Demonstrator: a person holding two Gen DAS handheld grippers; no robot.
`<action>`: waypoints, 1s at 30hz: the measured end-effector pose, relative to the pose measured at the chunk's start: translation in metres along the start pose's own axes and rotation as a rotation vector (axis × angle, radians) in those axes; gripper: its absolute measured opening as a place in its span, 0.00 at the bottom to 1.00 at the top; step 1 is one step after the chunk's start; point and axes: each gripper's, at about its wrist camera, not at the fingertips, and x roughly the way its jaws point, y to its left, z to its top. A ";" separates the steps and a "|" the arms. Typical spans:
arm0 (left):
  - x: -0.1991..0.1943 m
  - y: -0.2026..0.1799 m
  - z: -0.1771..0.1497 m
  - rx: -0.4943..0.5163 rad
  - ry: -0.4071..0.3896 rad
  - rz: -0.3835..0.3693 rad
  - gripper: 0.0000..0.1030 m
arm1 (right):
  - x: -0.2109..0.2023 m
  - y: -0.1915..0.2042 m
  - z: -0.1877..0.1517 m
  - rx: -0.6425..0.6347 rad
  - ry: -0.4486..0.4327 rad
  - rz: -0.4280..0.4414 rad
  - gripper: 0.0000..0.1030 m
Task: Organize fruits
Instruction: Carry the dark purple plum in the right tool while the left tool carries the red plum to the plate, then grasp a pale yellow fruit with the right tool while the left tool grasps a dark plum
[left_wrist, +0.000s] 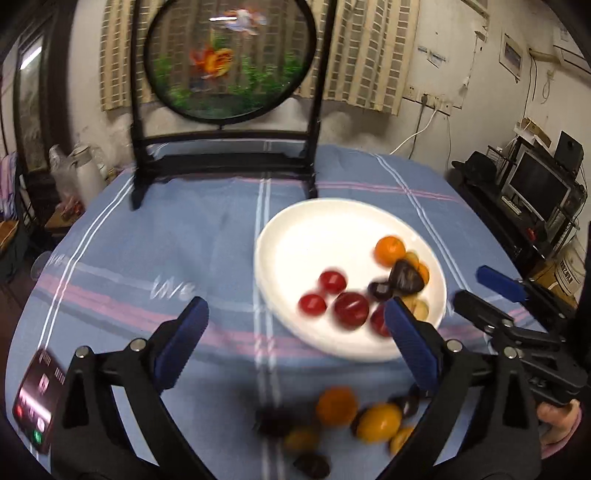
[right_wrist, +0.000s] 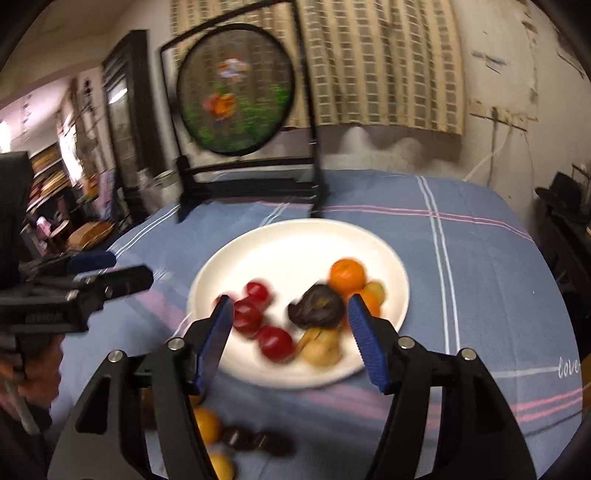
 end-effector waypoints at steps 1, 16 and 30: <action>-0.004 0.004 -0.009 0.001 0.003 0.006 0.95 | -0.006 0.005 -0.008 -0.012 0.002 0.005 0.62; -0.010 0.036 -0.095 -0.016 0.078 0.100 0.95 | -0.008 0.060 -0.089 -0.115 0.260 0.082 0.63; -0.013 0.034 -0.098 -0.008 0.077 0.080 0.95 | 0.007 0.060 -0.098 -0.129 0.315 0.073 0.48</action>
